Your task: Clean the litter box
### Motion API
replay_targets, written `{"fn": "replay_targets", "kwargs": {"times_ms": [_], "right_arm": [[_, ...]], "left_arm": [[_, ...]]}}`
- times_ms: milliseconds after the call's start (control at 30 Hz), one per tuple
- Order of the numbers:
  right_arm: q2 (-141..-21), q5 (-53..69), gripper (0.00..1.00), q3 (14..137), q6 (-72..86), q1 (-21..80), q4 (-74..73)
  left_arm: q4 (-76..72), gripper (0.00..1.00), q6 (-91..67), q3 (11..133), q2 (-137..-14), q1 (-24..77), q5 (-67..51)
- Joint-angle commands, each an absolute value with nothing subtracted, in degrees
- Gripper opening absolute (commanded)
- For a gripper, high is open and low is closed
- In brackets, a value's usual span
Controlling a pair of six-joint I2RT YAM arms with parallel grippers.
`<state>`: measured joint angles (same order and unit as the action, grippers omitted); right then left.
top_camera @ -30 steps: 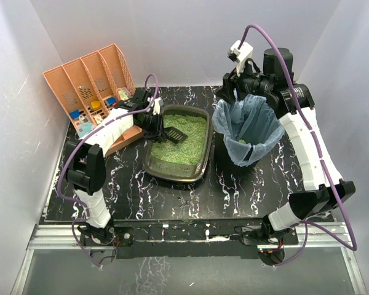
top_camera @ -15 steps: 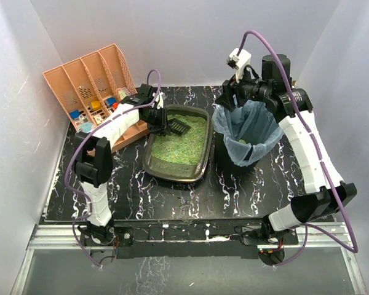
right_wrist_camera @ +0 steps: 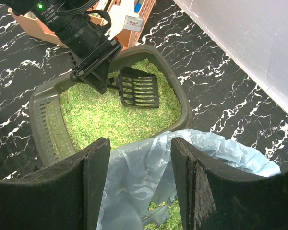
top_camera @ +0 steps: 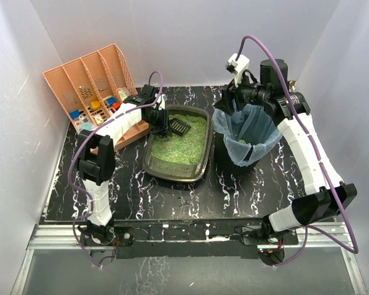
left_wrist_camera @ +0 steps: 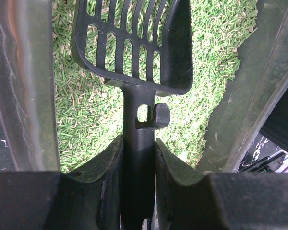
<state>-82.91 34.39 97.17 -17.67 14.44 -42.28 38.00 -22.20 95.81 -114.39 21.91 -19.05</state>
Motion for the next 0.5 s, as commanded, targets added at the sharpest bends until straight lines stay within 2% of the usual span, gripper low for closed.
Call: {"fn": "replay_targets", "kwargs": {"times_ms": [0, 467], "right_arm": [[-80.4, 35.3, 0.59, 96.6, -17.7, 14.0, -38.3], [-80.6, 35.4, 0.6, 95.6, -17.8, 14.0, -38.1]], "left_arm": [[37.4, 0.0, -24.0, 96.7, -114.6, 22.8, -19.4], [37.5, 0.0, -25.1, 89.4, -104.8, 23.0, -19.0]]}}
